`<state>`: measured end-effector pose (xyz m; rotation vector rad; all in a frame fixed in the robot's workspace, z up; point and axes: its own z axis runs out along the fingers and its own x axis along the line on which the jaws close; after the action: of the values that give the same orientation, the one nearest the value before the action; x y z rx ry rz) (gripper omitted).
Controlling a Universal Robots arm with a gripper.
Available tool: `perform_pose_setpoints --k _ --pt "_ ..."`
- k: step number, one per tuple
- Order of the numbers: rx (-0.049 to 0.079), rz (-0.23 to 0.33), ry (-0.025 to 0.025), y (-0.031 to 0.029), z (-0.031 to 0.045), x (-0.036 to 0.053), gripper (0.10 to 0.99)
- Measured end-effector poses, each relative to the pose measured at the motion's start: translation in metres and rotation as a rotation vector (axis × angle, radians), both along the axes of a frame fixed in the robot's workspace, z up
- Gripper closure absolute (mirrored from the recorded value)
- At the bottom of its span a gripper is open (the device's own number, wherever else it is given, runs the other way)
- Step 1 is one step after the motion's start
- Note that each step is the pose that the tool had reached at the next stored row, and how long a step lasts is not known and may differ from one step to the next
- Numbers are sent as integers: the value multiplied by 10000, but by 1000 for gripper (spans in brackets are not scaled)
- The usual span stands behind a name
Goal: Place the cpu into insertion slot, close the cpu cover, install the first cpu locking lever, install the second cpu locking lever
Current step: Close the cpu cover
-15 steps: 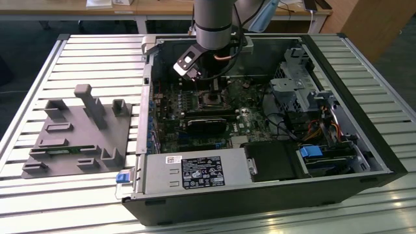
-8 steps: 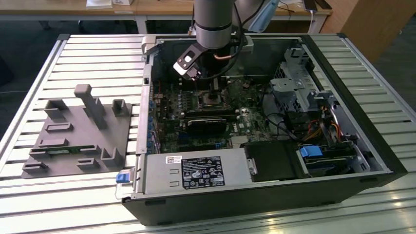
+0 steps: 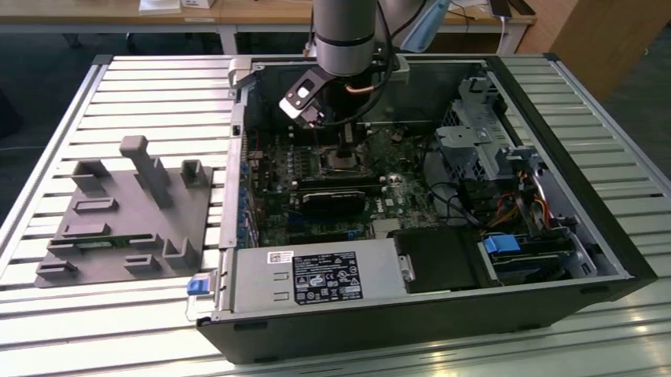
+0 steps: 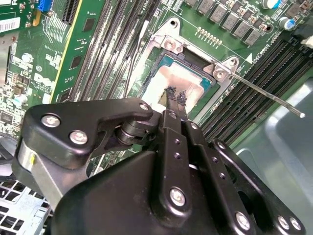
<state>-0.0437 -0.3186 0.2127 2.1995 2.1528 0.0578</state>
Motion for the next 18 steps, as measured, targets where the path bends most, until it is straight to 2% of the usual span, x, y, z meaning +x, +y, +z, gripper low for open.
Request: perform_pose_setpoints --k 12,18 --pt "-1 0 1 0 99 0 980" --pt "-2 2 2 -6 102 0 980"
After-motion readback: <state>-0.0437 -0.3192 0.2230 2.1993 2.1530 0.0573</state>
